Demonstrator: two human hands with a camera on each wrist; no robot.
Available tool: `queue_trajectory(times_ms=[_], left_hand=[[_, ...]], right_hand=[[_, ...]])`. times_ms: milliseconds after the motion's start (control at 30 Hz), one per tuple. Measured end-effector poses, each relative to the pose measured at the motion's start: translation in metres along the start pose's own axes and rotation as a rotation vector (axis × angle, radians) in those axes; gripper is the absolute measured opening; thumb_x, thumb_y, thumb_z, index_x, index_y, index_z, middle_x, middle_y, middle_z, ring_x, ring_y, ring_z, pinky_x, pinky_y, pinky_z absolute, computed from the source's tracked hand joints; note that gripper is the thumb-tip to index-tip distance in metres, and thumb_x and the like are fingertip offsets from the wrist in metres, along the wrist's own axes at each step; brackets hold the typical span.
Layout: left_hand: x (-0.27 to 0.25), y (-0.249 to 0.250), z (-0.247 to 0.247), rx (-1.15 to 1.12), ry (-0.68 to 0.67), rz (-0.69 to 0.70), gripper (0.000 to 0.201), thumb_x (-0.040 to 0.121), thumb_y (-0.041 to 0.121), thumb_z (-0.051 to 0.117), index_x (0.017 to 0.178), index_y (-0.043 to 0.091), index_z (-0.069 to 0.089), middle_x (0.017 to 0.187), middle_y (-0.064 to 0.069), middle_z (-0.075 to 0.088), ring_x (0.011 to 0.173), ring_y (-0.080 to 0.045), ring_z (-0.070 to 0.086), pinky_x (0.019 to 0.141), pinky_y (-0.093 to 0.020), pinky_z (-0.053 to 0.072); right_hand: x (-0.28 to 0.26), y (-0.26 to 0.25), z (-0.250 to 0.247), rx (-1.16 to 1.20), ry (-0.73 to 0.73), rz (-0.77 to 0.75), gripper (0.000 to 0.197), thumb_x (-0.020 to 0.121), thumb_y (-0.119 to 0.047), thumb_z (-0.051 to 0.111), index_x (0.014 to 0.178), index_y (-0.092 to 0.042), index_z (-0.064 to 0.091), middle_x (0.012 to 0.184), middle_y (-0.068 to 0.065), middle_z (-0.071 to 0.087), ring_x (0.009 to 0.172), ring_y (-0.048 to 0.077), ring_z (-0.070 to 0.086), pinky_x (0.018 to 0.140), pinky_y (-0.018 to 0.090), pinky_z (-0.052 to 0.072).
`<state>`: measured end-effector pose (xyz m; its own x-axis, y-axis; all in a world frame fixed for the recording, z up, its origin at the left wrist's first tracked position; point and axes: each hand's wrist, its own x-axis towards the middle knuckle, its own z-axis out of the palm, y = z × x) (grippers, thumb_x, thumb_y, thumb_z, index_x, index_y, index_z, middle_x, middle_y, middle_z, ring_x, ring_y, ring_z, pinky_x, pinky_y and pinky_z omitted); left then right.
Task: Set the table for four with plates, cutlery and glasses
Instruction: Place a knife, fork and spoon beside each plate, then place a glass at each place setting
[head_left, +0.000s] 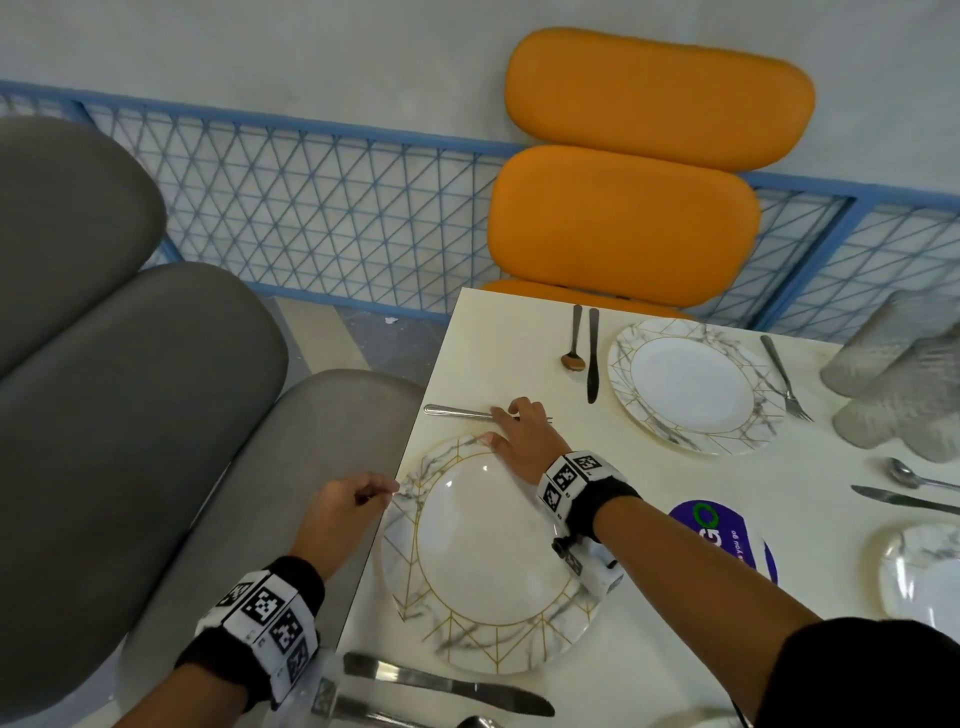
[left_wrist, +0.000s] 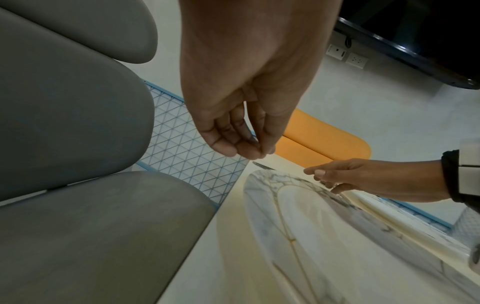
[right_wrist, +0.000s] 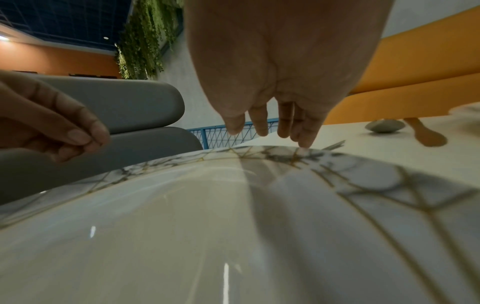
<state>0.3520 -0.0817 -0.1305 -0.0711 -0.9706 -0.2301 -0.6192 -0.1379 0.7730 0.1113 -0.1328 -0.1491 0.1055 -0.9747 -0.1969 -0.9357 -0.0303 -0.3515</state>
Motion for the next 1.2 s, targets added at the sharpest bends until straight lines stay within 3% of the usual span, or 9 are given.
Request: queue_trajectory(times_ms=[133,200,367,567,667,800,967,1067,1200], left_hand=[[0.001,0.018,0.011,-0.048,-0.003,0.024,0.015,0.090,0.008,0.057,0.087,0.020,0.065,0.081,0.010,0.064,0.076,0.002,0.056,0.061,0.001,0.039],[0.002,0.028,0.019,-0.053,-0.014,0.041,0.015,0.091,0.009,0.055,0.089,0.021,0.065,0.085,0.005,0.064,0.078,-0.007,0.058,0.061,-0.003,0.039],[0.002,0.058,0.050,-0.073,-0.091,0.105,0.021,0.090,0.008,0.056,0.085,0.026,0.065,0.094,0.003,0.067,0.079,-0.008,0.059,0.061,-0.006,0.042],[0.008,0.148,0.121,-0.038,-0.170,0.319,0.017,0.088,0.002,0.058,0.095,0.015,0.067,0.097,-0.007,0.066,0.075,-0.009,0.057,0.063,0.000,0.042],[0.007,0.205,0.169,0.009,-0.274,0.378,0.026,0.089,0.006,0.059,0.113,0.016,0.062,0.108,-0.007,0.058,0.091,-0.018,0.057,0.082,-0.017,0.046],[0.007,0.278,0.238,0.184,-0.425,0.519,0.053,0.091,0.020,0.058,0.141,0.025,0.038,0.138,-0.012,0.040,0.127,-0.030,0.039,0.107,-0.038,0.033],[-0.002,0.359,0.313,0.283,-0.465,0.598,0.066,0.093,0.027,0.054,0.148,0.032,0.017,0.156,-0.006,0.014,0.140,-0.033,0.018,0.112,-0.042,0.021],[-0.005,0.388,0.345,0.333,-0.487,0.595,0.072,0.094,0.027,0.051,0.149,0.036,0.005,0.149,-0.020,0.028,0.129,-0.037,0.039,0.107,-0.046,0.034],[-0.004,0.410,0.368,0.441,-0.529,0.603,0.071,0.097,0.021,0.045,0.149,0.033,-0.002,0.133,-0.033,0.044,0.113,-0.038,0.055,0.093,-0.041,0.047]], right_hand=[[-0.018,0.024,-0.012,-0.009,0.047,0.049,0.044,0.097,-0.033,0.038,0.135,-0.011,0.040,0.136,0.012,0.037,0.126,0.027,0.033,0.101,0.038,0.041],[-0.033,0.042,-0.019,-0.022,0.061,0.087,0.045,0.097,-0.033,0.036,0.137,-0.012,0.038,0.138,0.011,0.035,0.127,0.027,0.032,0.103,0.037,0.038],[-0.087,0.092,-0.043,-0.030,0.133,0.189,0.047,0.097,-0.034,0.037,0.140,-0.014,0.035,0.142,0.010,0.035,0.131,0.027,0.029,0.109,0.036,0.031],[-0.165,0.173,-0.094,0.015,0.358,0.330,0.047,0.096,-0.029,0.044,0.139,-0.011,0.038,0.139,0.013,0.038,0.128,0.030,0.032,0.107,0.037,0.032],[-0.203,0.219,-0.122,0.009,0.516,0.410,0.047,0.093,-0.024,0.050,0.137,-0.009,0.042,0.137,0.015,0.041,0.127,0.033,0.035,0.107,0.039,0.030],[-0.241,0.279,-0.161,-0.048,0.698,0.526,0.051,0.084,-0.018,0.061,0.132,-0.006,0.047,0.134,0.023,0.043,0.122,0.041,0.038,0.105,0.047,0.033],[-0.254,0.338,-0.198,-0.107,0.539,0.701,0.064,0.088,-0.027,0.055,0.145,-0.021,0.026,0.148,0.024,0.018,0.132,0.041,0.020,0.112,0.047,0.020],[-0.252,0.358,-0.206,-0.098,0.365,0.747,0.071,0.092,-0.029,0.050,0.149,-0.028,0.007,0.150,0.026,0.015,0.134,0.044,0.018,0.112,0.049,0.019],[-0.245,0.373,-0.208,0.042,0.233,0.716,0.074,0.095,-0.022,0.045,0.149,-0.030,-0.006,0.144,0.024,0.034,0.132,0.042,0.030,0.108,0.048,0.029]])
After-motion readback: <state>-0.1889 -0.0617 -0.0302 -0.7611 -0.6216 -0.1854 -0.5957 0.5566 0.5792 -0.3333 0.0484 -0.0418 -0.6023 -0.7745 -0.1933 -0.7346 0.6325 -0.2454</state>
